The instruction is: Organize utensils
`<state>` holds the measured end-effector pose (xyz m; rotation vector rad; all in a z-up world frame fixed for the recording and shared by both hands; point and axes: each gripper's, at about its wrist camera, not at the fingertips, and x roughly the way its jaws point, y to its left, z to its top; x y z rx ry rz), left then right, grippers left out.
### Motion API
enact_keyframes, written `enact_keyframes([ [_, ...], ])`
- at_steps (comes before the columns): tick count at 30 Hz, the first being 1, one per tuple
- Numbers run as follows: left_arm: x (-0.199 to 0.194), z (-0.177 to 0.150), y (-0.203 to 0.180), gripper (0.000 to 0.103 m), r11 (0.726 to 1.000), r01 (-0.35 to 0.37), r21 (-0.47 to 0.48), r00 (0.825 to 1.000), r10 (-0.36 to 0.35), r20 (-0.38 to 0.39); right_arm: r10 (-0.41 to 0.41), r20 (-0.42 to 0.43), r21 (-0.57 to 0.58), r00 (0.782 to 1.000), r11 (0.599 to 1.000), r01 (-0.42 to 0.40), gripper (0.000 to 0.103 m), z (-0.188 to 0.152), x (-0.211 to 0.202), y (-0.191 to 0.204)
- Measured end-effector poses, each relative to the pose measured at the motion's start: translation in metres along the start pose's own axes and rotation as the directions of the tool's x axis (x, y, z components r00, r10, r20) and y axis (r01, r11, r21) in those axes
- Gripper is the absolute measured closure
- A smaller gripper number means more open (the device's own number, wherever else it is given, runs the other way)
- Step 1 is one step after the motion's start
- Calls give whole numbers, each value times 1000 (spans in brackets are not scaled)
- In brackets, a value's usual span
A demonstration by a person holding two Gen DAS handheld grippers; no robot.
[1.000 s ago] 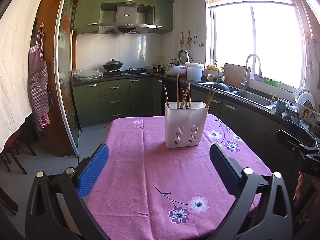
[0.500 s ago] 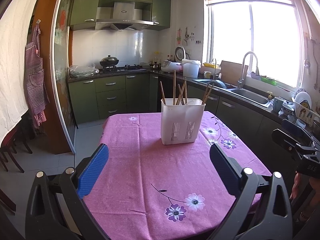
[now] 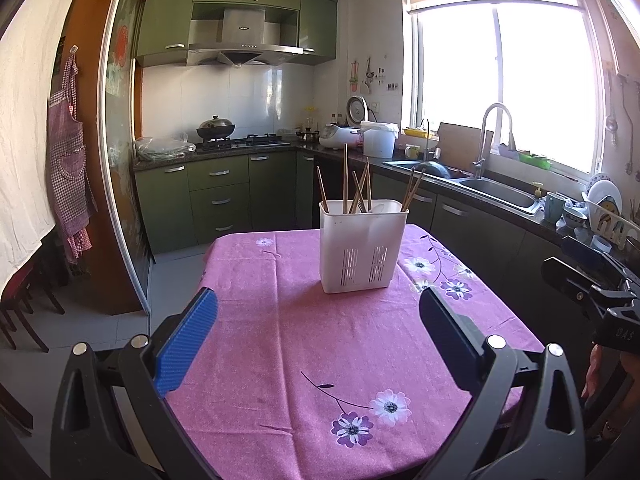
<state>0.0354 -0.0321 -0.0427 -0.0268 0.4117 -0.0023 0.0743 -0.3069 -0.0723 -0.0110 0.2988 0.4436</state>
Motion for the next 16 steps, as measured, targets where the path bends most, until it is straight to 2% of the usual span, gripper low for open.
enact_keyframes([
  [8,4,1,2,7,1000,-9,-7,1000,9,-5,0,-5,0,1000,1000,0,5,1,1,-1],
  [13,17,-1,8,7,999,10,-34,998,-12,-55,-2,-16,4,1000,1000,2,5,0,4,-4],
  [16,27,-3,9,7,1000,-1,-27,997,-1,-72,-11,-32,1,999,1000,11,5,-3,11,-7],
])
